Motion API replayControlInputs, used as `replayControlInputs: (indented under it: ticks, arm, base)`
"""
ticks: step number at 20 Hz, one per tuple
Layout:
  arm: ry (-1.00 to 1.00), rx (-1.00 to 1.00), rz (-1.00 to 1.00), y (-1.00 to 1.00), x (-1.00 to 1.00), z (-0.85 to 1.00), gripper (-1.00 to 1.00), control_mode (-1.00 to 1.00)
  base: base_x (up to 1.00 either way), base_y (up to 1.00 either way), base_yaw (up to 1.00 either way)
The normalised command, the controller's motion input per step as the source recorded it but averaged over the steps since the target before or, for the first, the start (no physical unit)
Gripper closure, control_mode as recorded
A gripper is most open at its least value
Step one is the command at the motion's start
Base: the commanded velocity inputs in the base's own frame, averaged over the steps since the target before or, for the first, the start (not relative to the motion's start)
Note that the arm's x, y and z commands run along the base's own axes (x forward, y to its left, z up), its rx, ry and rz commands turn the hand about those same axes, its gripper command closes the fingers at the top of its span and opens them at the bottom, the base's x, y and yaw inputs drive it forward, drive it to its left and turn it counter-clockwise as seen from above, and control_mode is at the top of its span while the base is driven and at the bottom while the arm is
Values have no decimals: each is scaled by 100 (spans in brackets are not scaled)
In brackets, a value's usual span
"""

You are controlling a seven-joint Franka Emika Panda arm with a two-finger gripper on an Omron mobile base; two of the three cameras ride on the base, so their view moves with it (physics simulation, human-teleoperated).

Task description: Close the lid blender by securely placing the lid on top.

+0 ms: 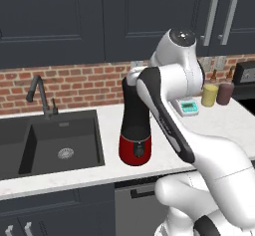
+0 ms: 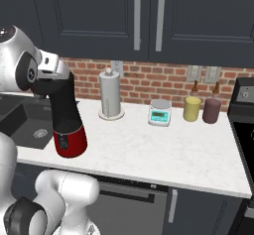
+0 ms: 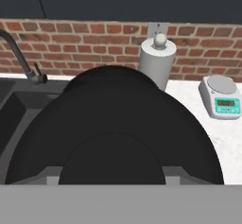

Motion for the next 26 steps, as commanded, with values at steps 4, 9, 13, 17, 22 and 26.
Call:
replayControlInputs:
  ticks: [4,9,13,17,22,26]
  arm:
    - [3,0,0,0,28,-14,100,-100]
    - [1,0,0,0,27,-16,100,-100]
    - [0,0,0,1,24,-17,100,-100]
    - [0,0,0,7,24,-13,100,-100]
    - [0,0,0,11,27,-10,100,-100]
    - [0,0,0,11,26,-11,100,-100]
  base:
    - [0,0,0]
    - [0,0,0]
    - [0,0,0]
    - [0,0,0]
    - [0,0,0]
    - [0,0,0]
